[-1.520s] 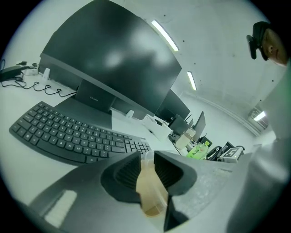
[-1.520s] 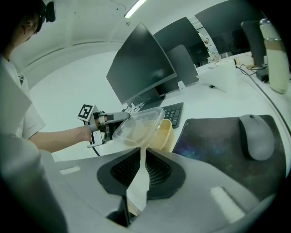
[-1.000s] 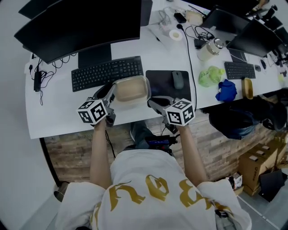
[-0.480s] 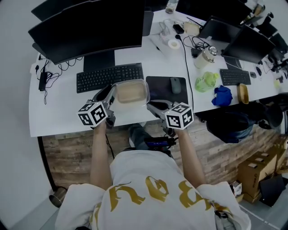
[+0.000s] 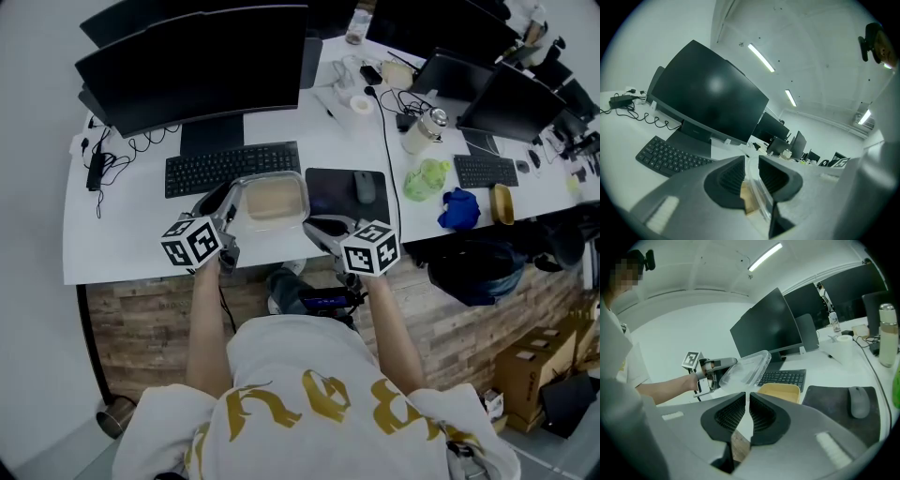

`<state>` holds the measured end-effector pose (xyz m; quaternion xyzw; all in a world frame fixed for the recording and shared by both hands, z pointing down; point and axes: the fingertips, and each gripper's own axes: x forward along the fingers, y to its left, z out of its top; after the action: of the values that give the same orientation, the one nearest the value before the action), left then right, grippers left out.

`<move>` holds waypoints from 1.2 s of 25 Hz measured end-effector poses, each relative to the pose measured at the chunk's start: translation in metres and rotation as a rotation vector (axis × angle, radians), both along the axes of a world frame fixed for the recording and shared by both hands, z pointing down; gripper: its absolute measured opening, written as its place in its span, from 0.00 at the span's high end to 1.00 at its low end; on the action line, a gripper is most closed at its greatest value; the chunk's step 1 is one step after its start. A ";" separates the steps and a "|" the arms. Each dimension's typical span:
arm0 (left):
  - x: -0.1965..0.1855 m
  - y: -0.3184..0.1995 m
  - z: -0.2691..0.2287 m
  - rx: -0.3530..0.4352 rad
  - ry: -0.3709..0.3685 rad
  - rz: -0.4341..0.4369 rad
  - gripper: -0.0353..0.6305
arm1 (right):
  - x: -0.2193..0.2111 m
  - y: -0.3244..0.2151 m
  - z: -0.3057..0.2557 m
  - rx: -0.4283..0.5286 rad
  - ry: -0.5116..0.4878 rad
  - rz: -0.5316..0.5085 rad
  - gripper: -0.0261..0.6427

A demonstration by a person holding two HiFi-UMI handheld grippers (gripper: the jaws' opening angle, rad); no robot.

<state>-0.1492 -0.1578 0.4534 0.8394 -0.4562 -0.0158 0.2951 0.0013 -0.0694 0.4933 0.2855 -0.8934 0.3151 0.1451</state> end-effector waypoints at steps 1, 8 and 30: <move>-0.001 0.000 0.000 -0.001 -0.001 -0.001 0.81 | 0.000 0.000 0.000 0.001 0.001 0.001 0.88; -0.002 -0.001 0.001 -0.005 -0.003 -0.004 0.81 | -0.001 -0.001 -0.001 0.004 0.002 0.002 0.89; -0.005 -0.002 0.008 -0.024 0.004 -0.006 0.81 | -0.003 -0.004 0.003 -0.015 0.005 0.009 0.89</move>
<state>-0.1541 -0.1599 0.4612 0.8344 -0.4582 -0.0128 0.3062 -0.0017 -0.0730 0.4967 0.2892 -0.8894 0.3217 0.1479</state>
